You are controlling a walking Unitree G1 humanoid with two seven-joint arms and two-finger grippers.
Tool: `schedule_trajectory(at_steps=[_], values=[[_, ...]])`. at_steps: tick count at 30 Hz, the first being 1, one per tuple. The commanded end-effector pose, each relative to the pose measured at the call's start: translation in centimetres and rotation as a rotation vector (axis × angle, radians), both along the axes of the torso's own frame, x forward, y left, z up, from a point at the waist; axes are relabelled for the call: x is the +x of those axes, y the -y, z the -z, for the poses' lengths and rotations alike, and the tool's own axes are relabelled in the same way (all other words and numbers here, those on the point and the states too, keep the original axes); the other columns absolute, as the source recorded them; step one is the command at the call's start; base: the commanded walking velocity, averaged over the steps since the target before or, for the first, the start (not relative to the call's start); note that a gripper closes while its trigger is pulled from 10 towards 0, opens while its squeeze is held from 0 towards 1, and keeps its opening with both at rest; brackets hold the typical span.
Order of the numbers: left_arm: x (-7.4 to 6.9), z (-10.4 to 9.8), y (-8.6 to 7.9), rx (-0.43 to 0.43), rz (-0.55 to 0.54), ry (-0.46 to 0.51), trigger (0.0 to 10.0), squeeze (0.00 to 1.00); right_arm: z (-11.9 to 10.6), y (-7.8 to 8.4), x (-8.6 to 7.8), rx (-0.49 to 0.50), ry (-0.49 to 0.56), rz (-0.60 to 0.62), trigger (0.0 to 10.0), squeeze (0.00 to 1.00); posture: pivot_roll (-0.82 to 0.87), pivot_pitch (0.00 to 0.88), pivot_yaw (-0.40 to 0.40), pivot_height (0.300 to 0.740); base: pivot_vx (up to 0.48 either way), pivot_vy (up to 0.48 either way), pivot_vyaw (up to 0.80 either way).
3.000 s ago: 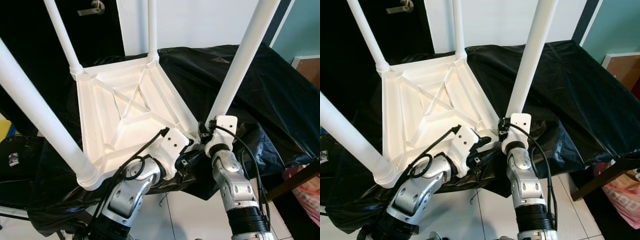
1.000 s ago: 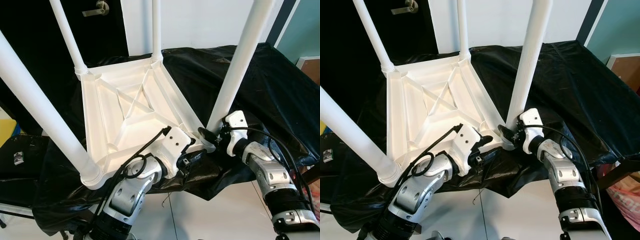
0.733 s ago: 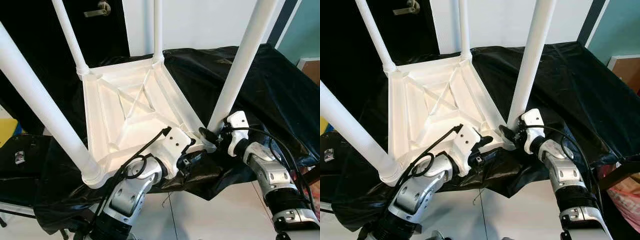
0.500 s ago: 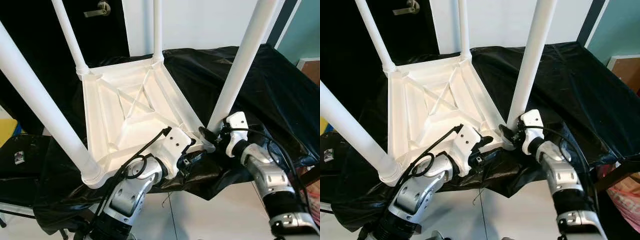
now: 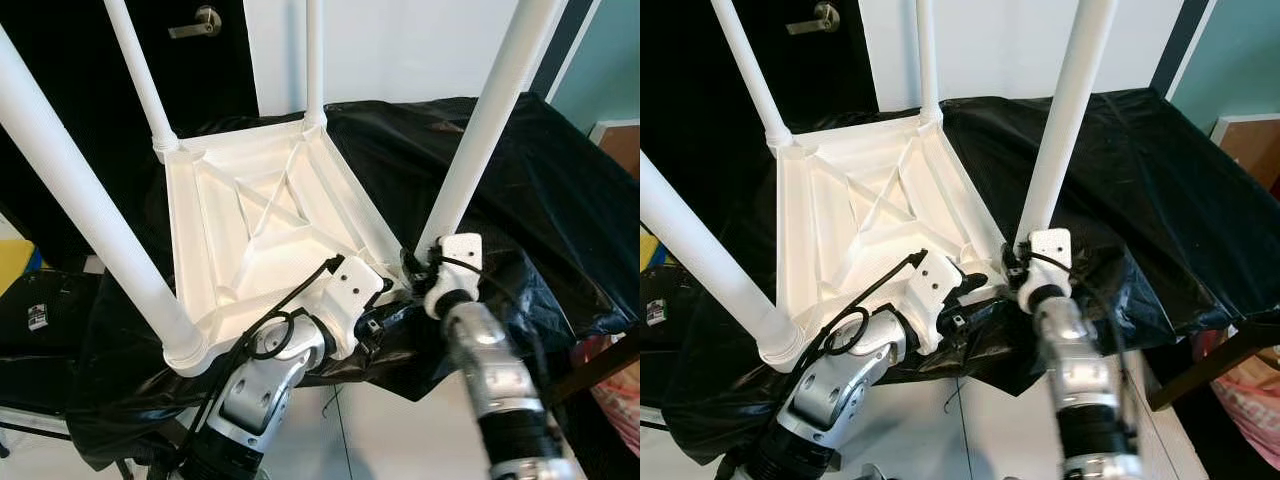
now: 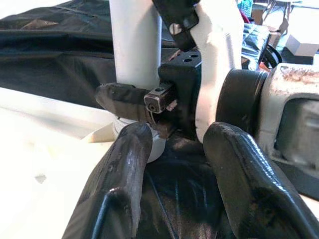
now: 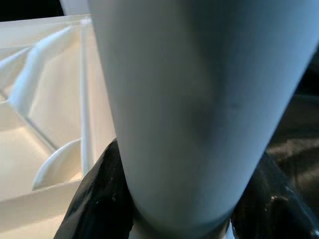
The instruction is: Building children table
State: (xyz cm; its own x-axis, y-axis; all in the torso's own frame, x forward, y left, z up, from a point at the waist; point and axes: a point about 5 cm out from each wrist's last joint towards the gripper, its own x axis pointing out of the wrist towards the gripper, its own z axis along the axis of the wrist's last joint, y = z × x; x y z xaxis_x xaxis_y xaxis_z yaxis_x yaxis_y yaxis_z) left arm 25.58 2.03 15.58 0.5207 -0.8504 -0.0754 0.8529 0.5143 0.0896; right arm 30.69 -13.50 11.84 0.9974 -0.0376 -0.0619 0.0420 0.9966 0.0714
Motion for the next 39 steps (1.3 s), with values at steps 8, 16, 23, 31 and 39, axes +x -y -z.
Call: schedule_trajectory(at_steps=[8, 16, 23, 31, 39], values=[[-0.2, 0.5, -0.1, 0.022, -0.001, -0.008, 10.0, 0.0, 2.5, -1.4, -1.5, 0.073, -0.129, -0.038, 10.0, 0.0, -0.04, 0.039, -0.012, 0.74, 0.0, 0.0, 0.0], [-0.4, 0.6, -0.1, 0.019, -0.004, -0.011, 10.0, 0.0, 2.0, -2.1, -1.8, 0.062, -0.125, -0.04, 10.0, 0.0, -0.04, 0.041, -0.018, 0.74, 0.0, 0.0, 0.0], [-0.4, 0.6, -0.2, 0.018, -0.008, -0.013, 10.0, 0.0, 0.7, -1.8, -1.9, 0.04, -0.041, -0.071, 10.0, 1.0, -0.04, 0.047, -0.021, 0.74, 0.0, 0.0, 0.0], [-0.4, 0.7, -0.3, 0.019, -0.01, -0.018, 10.0, 0.0, -0.4, 0.7, -2.5, 0.045, 0.066, -0.16, 10.0, 1.0, -0.04, 0.053, -0.015, 0.74, 0.0, 0.0, 0.0], [-0.2, 0.6, -0.3, 0.021, -0.004, -0.018, 10.0, 0.0, -1.5, 3.0, -2.4, -0.008, 0.121, -0.365, 10.0, 1.0, -0.07, 0.062, 0.009, 0.74, 0.0, 0.0, 0.0]])
